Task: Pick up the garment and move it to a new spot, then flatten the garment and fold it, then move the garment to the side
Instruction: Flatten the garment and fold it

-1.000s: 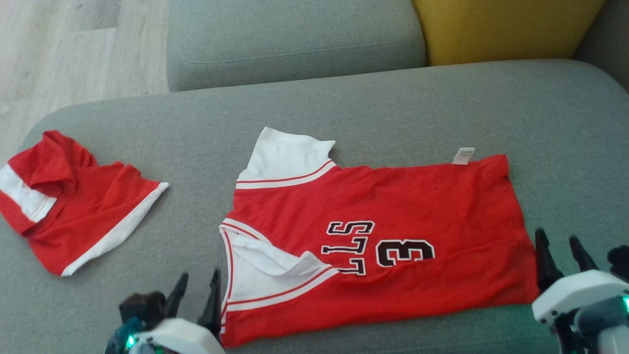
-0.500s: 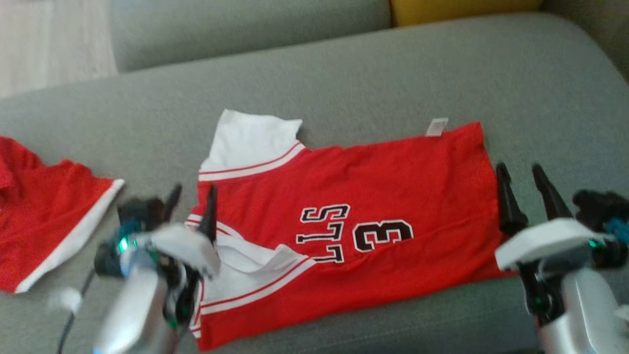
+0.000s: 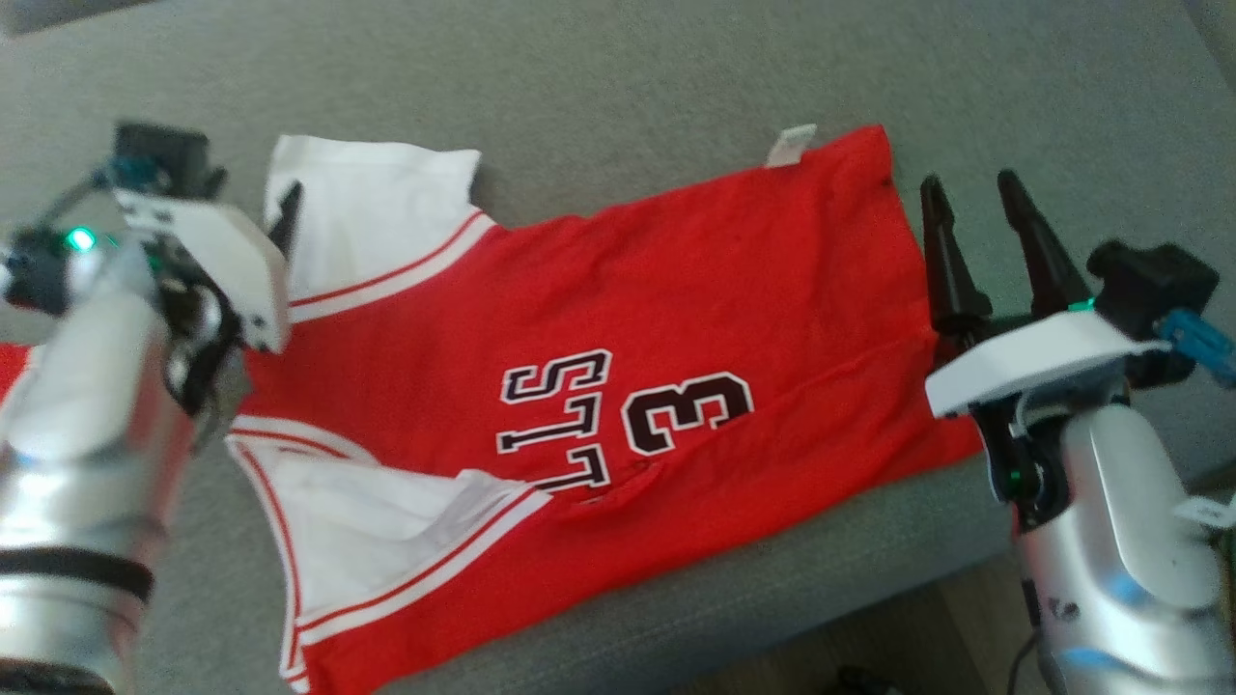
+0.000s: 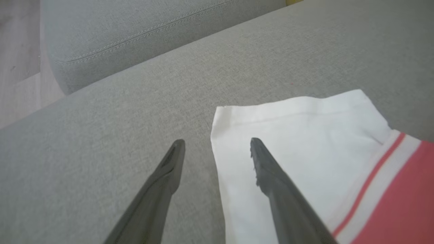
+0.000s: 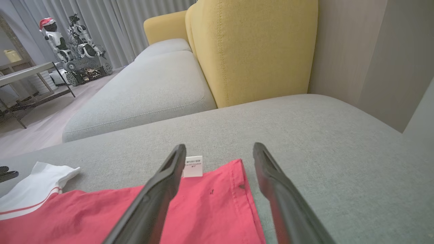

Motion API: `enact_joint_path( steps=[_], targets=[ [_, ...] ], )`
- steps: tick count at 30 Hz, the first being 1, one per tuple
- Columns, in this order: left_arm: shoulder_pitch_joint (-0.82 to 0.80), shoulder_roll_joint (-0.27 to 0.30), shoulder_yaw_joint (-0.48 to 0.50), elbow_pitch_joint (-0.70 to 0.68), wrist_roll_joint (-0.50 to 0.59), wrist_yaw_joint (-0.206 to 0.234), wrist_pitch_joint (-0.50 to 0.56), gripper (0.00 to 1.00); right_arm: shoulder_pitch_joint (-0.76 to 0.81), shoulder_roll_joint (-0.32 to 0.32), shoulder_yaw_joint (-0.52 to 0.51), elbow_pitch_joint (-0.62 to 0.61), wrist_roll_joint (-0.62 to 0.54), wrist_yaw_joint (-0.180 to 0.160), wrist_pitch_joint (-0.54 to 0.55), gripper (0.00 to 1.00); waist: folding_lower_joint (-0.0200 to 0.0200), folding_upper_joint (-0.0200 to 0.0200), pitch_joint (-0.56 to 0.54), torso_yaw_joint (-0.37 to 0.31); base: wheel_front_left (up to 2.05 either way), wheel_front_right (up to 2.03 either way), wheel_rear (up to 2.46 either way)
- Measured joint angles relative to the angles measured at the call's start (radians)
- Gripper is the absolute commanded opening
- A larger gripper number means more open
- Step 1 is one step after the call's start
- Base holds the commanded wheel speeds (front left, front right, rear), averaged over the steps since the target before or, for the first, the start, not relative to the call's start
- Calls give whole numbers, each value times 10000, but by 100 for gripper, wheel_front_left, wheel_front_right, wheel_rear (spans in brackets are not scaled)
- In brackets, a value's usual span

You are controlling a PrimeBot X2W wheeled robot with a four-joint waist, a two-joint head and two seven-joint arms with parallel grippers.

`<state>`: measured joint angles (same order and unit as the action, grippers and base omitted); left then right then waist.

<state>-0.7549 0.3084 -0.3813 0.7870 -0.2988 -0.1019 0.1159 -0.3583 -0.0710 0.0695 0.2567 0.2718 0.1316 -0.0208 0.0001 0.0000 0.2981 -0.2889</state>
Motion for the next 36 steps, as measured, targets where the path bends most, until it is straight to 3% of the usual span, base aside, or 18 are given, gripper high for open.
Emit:
enact_joint_path(
  steps=[7, 13, 22, 23, 24, 25, 34, 36],
  targets=[
    [-1383, 570, -531, 945, -303, -228, 1206, 100, -542, 12, 301, 401, 17, 0, -247, 100, 1, 0, 593, -660, 0, 0, 0],
    [-1839, 1175, -2061, 759, -1319, -228, 2157, 100, -718, 29, 291, 825, 117, 0, -587, 100, 0, 0, 757, -950, 0, 0, 0],
    [-2108, 1745, -3156, 663, -2326, -293, 2259, 100, -876, 98, 443, 1139, 276, 0, -784, 100, 0, 0, 819, -1093, 0, 0, 0],
    [-2162, 1760, -3235, 681, -2487, -293, 2266, 80, -877, 102, 445, 1160, 276, 0, -809, 100, 0, 0, 828, -1100, 0, 0, 0],
    [-2219, 1772, -3480, 671, -2811, -295, 2316, 29, -878, 102, 431, 1216, 276, 0, -857, 100, 0, 0, 842, -1082, 0, 0, 0],
    [-2228, 1755, -3578, 627, -2963, -301, 2313, 0, -878, 104, 416, 1266, 276, 0, -857, 100, 0, 0, 843, -1056, 0, 0, 0],
    [-2230, 1515, -3889, 284, -3866, -301, 786, 0, -1154, -56, -105, 1442, 560, 0, -600, 100, -1, 0, 713, -341, 0, 0, 0],
    [-2225, 1409, -4140, -61, -3902, -301, 451, 0, -1360, -408, -150, 1624, 717, 0, -305, 100, -1, 0, 654, -56, 0, 0, 0]
  ],
)
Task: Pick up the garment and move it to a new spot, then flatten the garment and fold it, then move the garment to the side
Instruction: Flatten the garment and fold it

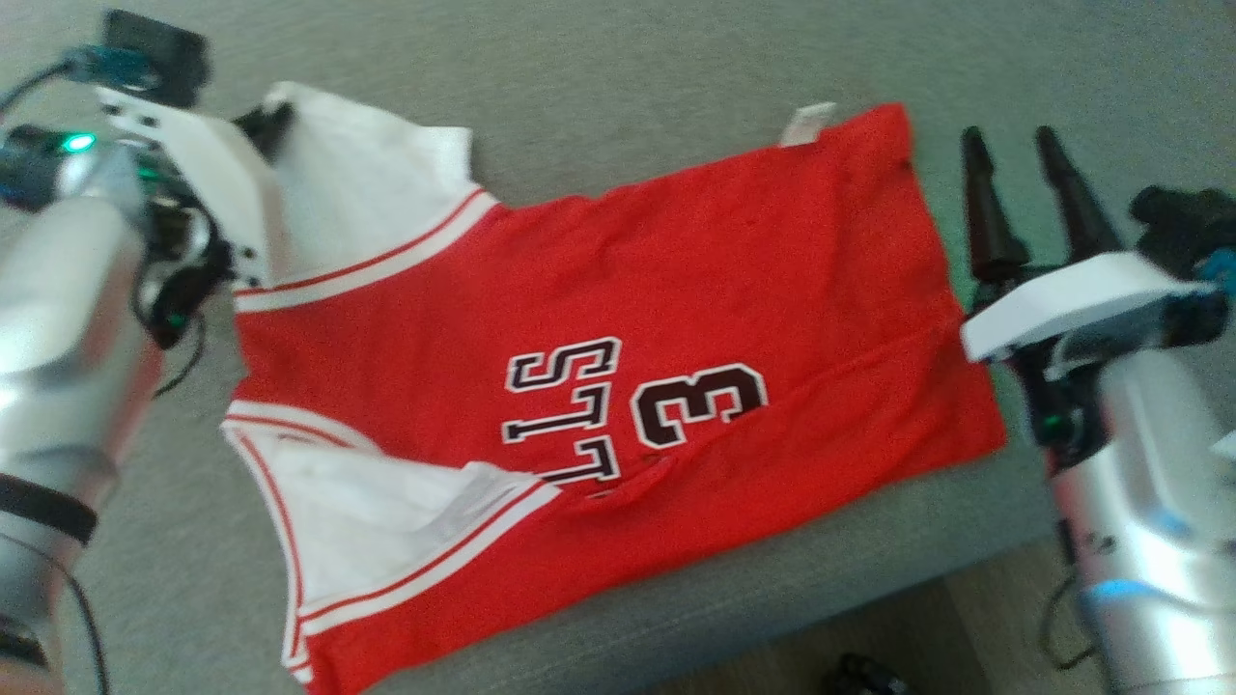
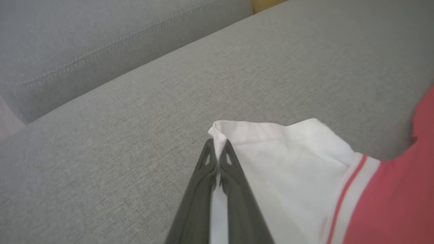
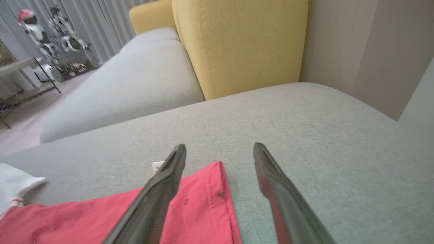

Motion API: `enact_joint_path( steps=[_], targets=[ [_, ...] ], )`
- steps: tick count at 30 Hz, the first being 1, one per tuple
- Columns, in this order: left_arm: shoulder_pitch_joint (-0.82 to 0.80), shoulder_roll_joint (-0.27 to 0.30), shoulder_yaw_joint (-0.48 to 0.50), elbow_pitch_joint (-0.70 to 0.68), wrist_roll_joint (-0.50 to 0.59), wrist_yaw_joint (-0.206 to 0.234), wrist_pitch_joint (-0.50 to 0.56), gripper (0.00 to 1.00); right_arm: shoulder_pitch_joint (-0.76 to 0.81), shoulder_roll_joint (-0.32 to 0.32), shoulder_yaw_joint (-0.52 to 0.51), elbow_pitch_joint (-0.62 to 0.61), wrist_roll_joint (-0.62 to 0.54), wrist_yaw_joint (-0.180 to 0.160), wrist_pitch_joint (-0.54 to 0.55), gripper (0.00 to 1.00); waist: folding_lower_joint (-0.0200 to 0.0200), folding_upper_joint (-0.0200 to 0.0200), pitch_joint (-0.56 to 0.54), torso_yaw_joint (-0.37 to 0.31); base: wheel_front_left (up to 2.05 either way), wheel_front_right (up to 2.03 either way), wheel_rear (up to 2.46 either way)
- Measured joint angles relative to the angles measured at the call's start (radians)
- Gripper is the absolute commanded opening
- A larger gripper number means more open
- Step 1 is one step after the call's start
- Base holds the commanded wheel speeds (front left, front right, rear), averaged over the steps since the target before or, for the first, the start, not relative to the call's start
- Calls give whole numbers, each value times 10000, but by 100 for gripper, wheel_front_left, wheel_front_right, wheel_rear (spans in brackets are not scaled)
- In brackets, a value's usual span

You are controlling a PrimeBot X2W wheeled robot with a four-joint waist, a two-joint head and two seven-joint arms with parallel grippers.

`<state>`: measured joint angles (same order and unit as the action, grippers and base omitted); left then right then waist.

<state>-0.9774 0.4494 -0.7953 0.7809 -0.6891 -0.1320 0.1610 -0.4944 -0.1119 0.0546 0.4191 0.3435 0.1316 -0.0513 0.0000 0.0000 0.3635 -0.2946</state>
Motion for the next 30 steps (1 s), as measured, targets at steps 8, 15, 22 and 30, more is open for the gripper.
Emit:
enact_joint_path(
  steps=[8, 15, 22, 30],
  targets=[
    [430, -190, -360, -1400, 10, 17, -1131, 0, -891, -1505, 458, 1133, 403, 0, 1419, 100, 0, 0, -100, 1322, 0, 0, 0],
    [1101, -169, -412, -2602, -15, 286, -1377, 0, -1535, -2614, 1043, 2276, 1066, 0, 2558, 100, 0, 0, 65, 2224, 0, 0, 0],
    [1214, -56, -579, -3356, -15, 539, -1273, 0, -2123, -2957, 1442, 3131, 1536, 0, 2859, 100, 0, 0, 490, 2532, 0, 0, 0],
    [1242, 123, -566, -3609, -86, 765, -1095, 0, -2733, -3110, 1781, 3952, 1883, 0, 3083, 13, 0, 0, 683, 2500, 0, 0, 0]
  ],
)
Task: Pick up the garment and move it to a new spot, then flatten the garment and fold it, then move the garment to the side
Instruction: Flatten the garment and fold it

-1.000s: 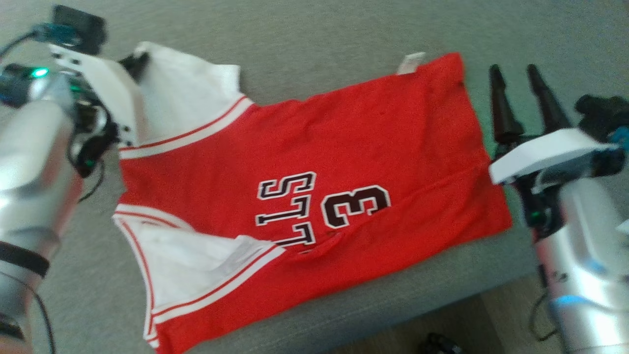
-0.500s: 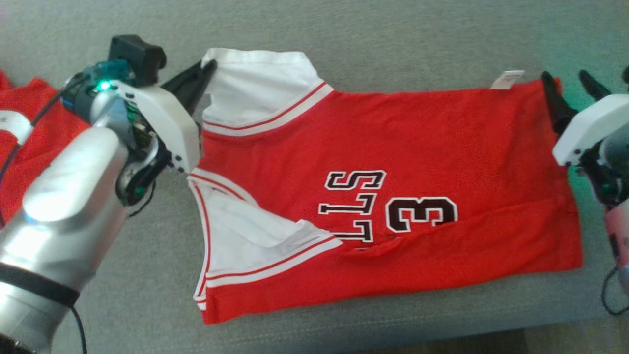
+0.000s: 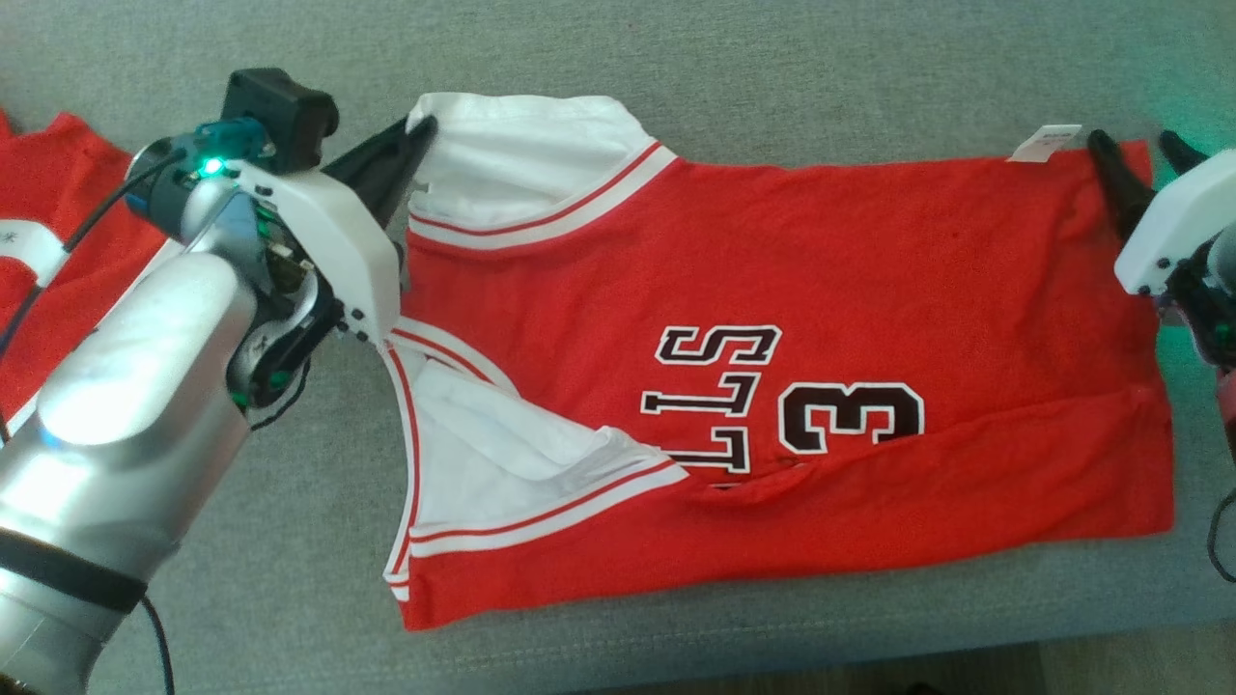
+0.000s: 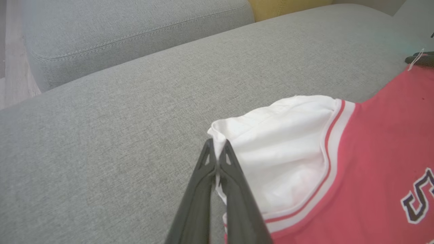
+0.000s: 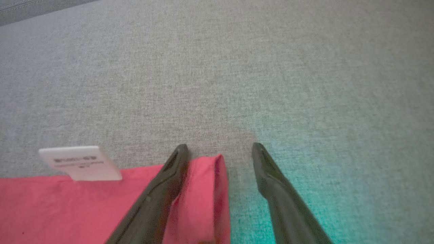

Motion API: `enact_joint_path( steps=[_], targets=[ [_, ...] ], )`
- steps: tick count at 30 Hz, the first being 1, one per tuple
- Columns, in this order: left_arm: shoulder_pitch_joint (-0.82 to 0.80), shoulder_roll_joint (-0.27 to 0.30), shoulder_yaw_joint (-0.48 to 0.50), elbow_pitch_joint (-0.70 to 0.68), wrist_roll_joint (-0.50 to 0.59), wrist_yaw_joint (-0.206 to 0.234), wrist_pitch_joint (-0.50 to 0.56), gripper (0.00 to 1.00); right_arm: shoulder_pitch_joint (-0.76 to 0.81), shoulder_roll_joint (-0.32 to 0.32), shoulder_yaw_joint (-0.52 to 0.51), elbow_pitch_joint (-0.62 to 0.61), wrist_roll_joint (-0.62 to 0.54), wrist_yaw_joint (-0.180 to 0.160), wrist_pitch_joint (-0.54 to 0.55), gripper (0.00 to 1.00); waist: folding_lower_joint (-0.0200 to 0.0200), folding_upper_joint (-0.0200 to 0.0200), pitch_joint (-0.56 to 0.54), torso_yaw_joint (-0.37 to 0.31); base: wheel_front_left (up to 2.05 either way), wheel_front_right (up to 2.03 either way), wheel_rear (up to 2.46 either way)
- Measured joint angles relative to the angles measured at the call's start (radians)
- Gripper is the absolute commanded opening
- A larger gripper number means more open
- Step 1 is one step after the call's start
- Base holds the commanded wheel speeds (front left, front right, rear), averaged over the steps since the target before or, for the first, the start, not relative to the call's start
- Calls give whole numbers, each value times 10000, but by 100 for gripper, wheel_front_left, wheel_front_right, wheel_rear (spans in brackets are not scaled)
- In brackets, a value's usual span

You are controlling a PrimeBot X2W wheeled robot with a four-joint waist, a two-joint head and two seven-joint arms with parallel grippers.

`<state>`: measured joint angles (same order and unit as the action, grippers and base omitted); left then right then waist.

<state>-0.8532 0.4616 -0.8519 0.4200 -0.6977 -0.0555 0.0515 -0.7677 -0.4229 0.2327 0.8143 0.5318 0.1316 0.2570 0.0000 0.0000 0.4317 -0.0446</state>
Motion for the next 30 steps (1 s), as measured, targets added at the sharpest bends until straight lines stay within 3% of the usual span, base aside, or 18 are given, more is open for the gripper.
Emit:
enact_joint_path(
  steps=[1, 15, 21, 25, 30],
  targets=[
    [0, 8, 27, 6, -2, 46, -2, 0, -46, -6, 73, 50, 59, 0, -2, 0, 0, 0, -13, -13, 0, 0, 0],
    [-186, -96, 663, 819, -276, 608, -802, 0, -842, -199, 447, 500, 123, 0, -1438, 0, 0, 0, -79, -91, 0, 0, 0],
    [-1186, -729, 1066, 1741, -263, 821, -1574, 0, -1492, -215, 257, 993, -82, 0, -2316, 0, 0, 0, -2, 44, 0, 0, 0],
    [-1807, -1202, 1250, 2474, -263, 796, -2125, 0, -1917, -211, 180, 1407, -349, 0, -2859, 0, 0, 0, -35, 106, 0, 0, 0],
    [-1922, -1574, 1179, 3361, -265, 349, -2309, 0, -1983, -188, 299, 1699, -391, 0, -3444, 0, 0, 0, -193, 154, 0, 0, 0]
  ],
)
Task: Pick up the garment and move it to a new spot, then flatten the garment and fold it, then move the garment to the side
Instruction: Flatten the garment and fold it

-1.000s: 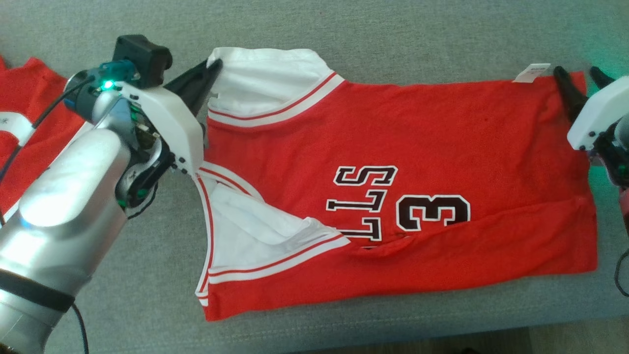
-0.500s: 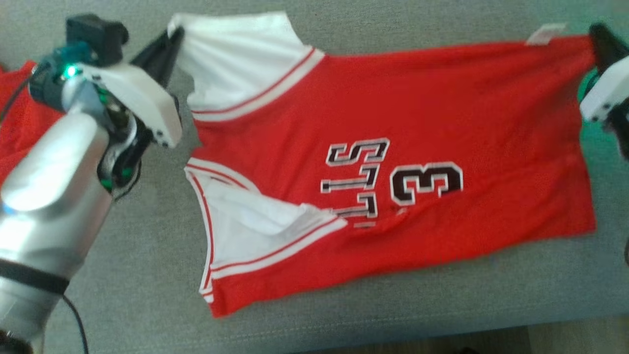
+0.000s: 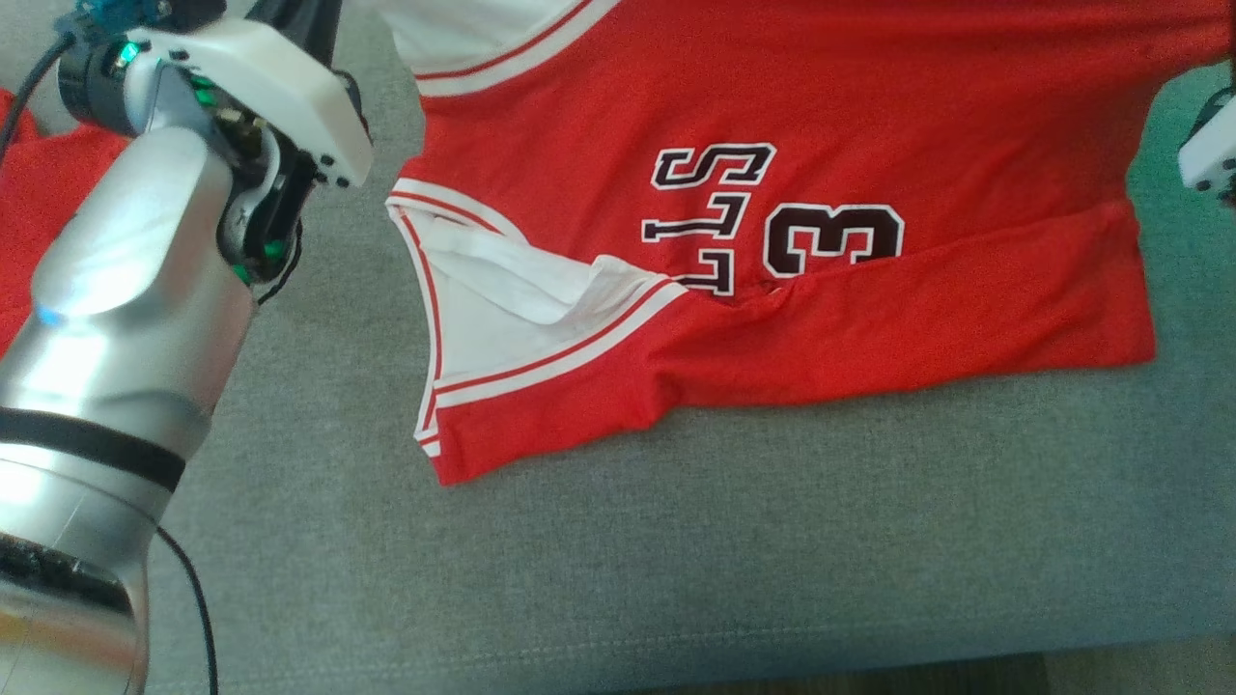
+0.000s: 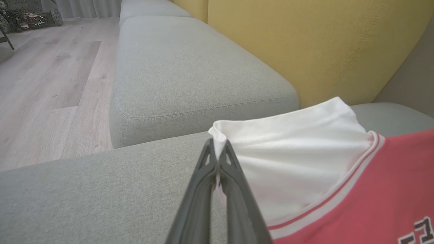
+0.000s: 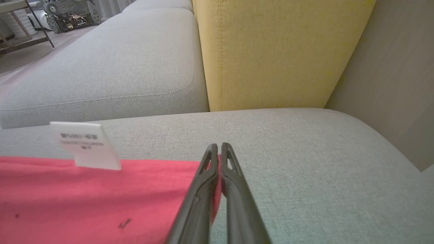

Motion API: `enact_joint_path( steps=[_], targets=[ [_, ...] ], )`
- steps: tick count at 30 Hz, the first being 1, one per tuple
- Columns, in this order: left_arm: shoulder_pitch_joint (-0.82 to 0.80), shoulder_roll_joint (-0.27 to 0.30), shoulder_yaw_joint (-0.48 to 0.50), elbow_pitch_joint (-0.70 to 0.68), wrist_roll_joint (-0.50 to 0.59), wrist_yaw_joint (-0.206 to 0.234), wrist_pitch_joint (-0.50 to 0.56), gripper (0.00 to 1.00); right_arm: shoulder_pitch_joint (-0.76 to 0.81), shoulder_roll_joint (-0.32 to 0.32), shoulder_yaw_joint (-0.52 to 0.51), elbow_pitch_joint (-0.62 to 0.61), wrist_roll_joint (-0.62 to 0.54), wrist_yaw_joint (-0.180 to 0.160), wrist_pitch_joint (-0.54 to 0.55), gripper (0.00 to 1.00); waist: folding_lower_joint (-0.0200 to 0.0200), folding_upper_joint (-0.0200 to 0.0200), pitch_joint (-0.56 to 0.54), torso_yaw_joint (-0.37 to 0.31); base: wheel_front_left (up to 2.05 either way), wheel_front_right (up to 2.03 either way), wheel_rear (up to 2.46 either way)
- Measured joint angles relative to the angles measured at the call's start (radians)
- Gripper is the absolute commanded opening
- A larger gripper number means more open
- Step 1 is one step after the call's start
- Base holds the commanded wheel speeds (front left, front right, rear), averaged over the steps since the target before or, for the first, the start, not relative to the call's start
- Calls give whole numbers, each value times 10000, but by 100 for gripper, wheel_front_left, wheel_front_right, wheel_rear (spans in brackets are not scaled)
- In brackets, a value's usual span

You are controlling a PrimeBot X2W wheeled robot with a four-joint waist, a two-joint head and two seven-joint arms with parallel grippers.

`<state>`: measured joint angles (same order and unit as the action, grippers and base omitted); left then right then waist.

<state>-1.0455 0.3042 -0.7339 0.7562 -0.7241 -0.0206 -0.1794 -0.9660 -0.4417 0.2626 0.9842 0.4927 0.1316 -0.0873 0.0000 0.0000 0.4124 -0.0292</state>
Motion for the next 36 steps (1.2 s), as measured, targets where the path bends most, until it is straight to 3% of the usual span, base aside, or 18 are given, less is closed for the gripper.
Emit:
enact_joint_path(
  steps=[11, 19, 30, 36],
  targets=[
    [954, 130, -709, 203, 15, -779, -159, 0, 1116, -213, 949, -453, 867, 0, -249, 0, 0, 0, -891, 115, 0, 0, 0],
    [2594, 1070, -1358, -1522, -6, -940, 451, 0, 2945, -938, 1891, -1584, 1981, 0, 813, 0, -1, 0, -1847, 230, 0, 0, 0],
    [4861, 2748, -2073, -5195, -533, -316, 2397, 0, 4675, -1862, 2460, -2591, 3007, 0, 2197, 0, -1, 1, -2715, 555, 0, 0, 0],
    [5462, 3068, -2282, -6080, -606, 136, 2754, 0, 4879, -2021, 2619, -2957, 3108, 0, 2830, 0, -1, 1, -2771, 501, 0, 0, 0]
  ],
)
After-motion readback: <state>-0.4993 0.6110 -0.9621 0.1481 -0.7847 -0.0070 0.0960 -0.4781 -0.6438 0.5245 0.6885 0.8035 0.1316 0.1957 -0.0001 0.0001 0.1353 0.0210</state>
